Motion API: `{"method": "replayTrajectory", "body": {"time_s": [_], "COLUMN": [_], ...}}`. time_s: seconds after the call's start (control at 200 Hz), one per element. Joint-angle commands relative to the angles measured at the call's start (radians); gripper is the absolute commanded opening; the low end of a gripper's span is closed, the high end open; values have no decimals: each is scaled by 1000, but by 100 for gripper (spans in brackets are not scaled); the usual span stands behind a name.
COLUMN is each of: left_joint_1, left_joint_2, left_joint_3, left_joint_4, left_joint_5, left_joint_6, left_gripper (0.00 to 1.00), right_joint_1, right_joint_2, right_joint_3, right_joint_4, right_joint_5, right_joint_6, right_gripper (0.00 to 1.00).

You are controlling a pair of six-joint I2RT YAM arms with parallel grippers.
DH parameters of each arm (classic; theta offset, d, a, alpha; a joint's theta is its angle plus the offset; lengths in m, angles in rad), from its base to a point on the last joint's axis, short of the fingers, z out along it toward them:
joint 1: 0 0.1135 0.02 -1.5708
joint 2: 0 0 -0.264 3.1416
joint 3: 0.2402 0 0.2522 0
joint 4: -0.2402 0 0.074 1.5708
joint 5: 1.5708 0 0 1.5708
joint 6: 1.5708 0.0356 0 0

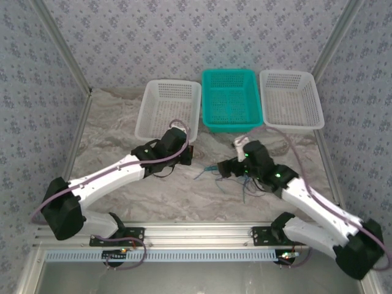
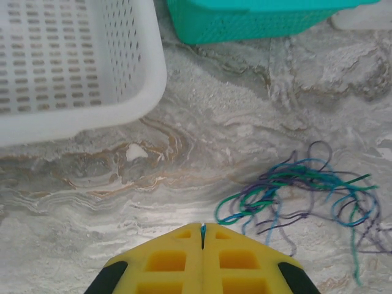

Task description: Untangle the cables

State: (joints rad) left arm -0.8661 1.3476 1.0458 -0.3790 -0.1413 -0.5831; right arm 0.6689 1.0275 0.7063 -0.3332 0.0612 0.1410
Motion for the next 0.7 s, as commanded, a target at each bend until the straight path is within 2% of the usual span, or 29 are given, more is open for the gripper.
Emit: {"method": "replayTrajectory", "body": {"time_s": [0.0, 0.175, 0.315, 0.355, 0.43, 0.48, 0.54, 0.695], "left_joint_1": [9, 38, 72, 84, 102, 112, 128, 183], "left_joint_2": [-46, -73, -91, -95, -106, -119, -142, -203], "left_joint_3": [33, 40, 60, 70, 86, 90, 95, 95], "left_joint_4": [-84, -83, -109, -125, -147, -160, -170, -185], "left_joint_5": [-32, -29, -25, -24, -38, -58, -75, -73], "left_joint_6": [58, 55, 59, 60, 62, 55, 41, 32], "left_gripper": [0, 0, 0, 0, 0, 0, 0, 0], "right_joint_1": [18, 21, 15, 13, 12, 18, 29, 45], "right_joint_2": [160, 380, 505, 551, 644, 706, 767, 804], "right_joint_3": [26, 79, 169, 214, 296, 341, 386, 391], "right_joint_4": [16, 87, 109, 78, 12, -41, -104, -155], "right_joint_5": [48, -24, -8, -15, -60, -58, -39, 23], "right_joint_6": [-180, -301, -309, -287, -282, -278, -268, -208], "right_gripper": [100, 100, 100, 97, 84, 72, 61, 35]}}
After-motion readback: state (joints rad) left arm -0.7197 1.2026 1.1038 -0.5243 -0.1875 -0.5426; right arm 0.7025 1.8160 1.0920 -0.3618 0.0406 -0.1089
